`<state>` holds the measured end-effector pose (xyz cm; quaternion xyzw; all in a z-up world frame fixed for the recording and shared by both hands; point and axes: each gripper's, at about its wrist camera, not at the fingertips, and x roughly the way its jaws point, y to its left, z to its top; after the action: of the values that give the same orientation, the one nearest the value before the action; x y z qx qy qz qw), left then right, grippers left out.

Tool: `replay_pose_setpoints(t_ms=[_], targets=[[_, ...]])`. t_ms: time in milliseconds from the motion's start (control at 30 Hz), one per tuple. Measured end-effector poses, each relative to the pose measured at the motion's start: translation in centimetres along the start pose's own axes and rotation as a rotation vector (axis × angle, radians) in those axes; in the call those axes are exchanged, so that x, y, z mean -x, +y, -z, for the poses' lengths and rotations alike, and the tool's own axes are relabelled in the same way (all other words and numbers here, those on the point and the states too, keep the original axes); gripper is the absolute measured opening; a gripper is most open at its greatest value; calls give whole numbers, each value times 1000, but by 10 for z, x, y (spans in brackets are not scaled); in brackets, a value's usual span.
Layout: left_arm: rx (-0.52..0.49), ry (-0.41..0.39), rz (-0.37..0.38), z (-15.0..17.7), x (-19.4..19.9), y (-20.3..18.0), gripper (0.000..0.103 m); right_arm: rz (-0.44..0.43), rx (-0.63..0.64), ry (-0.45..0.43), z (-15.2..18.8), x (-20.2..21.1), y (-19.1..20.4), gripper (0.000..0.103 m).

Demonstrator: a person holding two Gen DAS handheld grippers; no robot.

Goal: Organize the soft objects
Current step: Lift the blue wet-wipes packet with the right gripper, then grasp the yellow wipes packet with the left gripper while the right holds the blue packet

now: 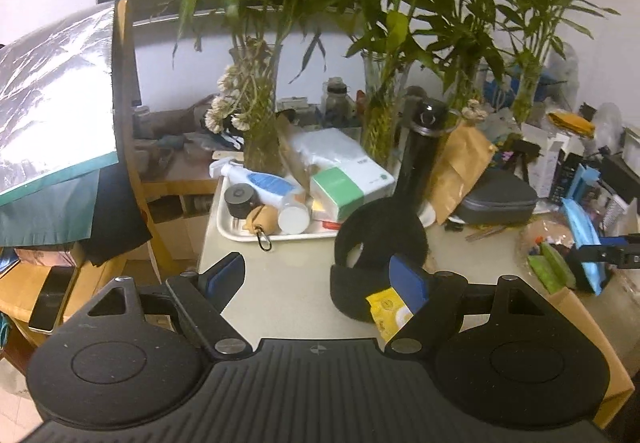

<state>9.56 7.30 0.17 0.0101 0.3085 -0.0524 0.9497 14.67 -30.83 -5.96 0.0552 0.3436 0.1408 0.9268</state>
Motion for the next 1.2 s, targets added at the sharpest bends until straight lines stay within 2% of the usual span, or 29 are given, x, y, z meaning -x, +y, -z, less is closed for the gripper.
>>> replay_pose_setpoints(t_ms=[233,567,667,767,933,1067,1200], targets=[[-39,94,50,-7,-16,-11,80,-9,-3,4,0,-1,-2,67],[-116,259,124,-20,-74,-30,80,-30,-6,27,-3,-14,1,67],[-76,318,155,-27,-95,-32,80,-33,1,33,-5,-16,3,67],[-40,387,149,-34,-117,-38,80,-41,2,31,-7,-17,2,67],[32,582,135,-34,-162,-53,80,-17,-31,36,-10,-21,-7,67],[47,680,120,-30,-191,-68,91,-20,-42,36,-12,-22,-9,67],[126,801,108,-23,-222,-75,92,-30,-26,40,-12,-23,-5,67]])
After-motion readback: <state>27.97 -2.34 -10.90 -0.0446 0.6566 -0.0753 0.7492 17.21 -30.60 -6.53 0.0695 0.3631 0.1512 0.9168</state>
